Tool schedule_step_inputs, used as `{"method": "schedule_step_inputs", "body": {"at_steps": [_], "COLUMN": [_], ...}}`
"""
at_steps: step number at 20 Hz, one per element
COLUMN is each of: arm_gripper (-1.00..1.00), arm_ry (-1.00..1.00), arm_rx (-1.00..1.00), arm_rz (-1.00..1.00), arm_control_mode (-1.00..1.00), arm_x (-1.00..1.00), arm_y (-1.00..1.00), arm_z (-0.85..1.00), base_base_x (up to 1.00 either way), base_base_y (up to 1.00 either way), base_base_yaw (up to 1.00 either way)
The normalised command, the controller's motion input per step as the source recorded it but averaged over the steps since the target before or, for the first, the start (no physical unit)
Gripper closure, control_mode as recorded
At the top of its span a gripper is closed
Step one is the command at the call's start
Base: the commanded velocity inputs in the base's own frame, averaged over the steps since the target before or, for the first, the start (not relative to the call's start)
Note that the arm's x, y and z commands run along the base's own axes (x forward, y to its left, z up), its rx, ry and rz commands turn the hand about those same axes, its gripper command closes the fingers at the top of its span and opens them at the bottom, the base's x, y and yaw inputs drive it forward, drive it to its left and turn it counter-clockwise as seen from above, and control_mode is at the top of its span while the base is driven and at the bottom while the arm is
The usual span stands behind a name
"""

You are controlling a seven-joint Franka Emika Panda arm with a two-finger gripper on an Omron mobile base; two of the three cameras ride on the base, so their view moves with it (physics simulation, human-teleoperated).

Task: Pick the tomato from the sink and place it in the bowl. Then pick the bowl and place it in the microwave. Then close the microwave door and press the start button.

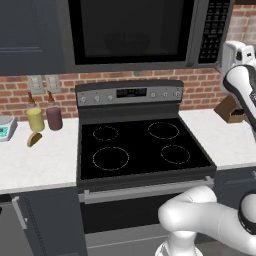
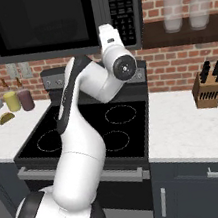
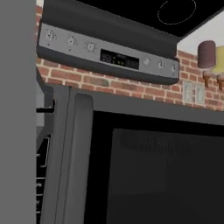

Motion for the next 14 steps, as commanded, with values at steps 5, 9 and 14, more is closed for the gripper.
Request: {"method": "schedule_step_inputs", "body": {"at_steps": [5, 9, 14], "arm_gripper": [1.00, 1.00, 1.00], "arm_ry": [0.00, 0.00, 0.00], "arm_rx": [0.14, 0.13, 0.10], "arm_rz": [0.00, 0.00, 0.00], "arm_control_mode": [-1.00, -1.00, -1.00], "arm_x": [0.22, 0.21, 0.30], "arm_y": [0.00, -0.01, 0.00], "arm_z": [0.00, 0.00, 0.00], "base_base_x": [0.00, 0.00, 0.00], "base_base_y": [0.00, 0.00, 0.00], "base_base_yaw": [0.00, 0.00, 0.00]}}
